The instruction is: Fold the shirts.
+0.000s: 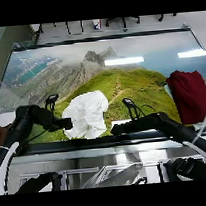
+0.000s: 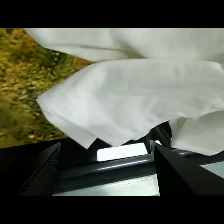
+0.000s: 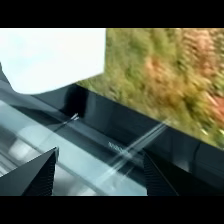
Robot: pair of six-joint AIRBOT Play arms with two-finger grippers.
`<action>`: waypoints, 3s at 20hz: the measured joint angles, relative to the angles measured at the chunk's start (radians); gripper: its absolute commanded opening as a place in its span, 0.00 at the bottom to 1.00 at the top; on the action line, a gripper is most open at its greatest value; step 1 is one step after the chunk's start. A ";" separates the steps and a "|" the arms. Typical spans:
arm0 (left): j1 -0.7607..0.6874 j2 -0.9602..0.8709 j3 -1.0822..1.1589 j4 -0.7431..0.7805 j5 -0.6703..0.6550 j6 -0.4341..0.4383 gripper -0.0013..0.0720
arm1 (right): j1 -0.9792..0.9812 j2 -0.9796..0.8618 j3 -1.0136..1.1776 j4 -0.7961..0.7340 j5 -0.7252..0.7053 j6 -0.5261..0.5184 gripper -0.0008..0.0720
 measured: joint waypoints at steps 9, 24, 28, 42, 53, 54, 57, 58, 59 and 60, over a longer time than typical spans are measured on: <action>-0.004 -0.052 -0.213 -0.182 -0.279 0.030 0.58 | 0.200 -0.393 0.355 0.044 0.026 0.002 0.84; 0.061 0.242 -0.129 -0.190 -0.338 0.031 0.04 | 0.122 -0.407 0.472 -0.174 -0.201 0.048 0.03; 0.155 0.435 0.100 -0.194 -0.323 0.026 0.04 | -0.045 -0.143 0.523 -0.378 -0.356 0.107 0.03; -0.107 0.195 1.370 -0.023 -0.188 -0.031 0.04 | -0.214 0.283 1.310 -0.531 -0.432 0.051 0.03; 0.076 -0.128 0.969 0.106 -0.293 -0.038 0.04 | -0.238 -0.233 1.349 -0.812 -0.565 0.054 0.03; 0.082 -0.191 0.954 0.106 -0.299 -0.035 0.04 | -0.250 -0.313 1.349 -0.820 -0.568 0.069 0.03; 0.089 -0.408 0.972 0.098 -0.301 -0.015 0.04 | -0.297 -0.530 1.349 -0.763 -0.575 0.100 0.03; 0.088 -0.482 0.997 0.093 -0.291 -0.013 0.04 | -0.313 -0.594 1.349 -0.717 -0.572 0.106 0.03; 0.085 -0.541 1.021 0.090 -0.279 -0.011 0.04 | -0.329 -0.657 1.348 -0.661 -0.557 0.114 0.04; 0.082 -0.603 1.052 0.086 -0.258 -0.007 0.04 | -0.341 -0.705 1.348 -0.612 -0.536 0.117 0.17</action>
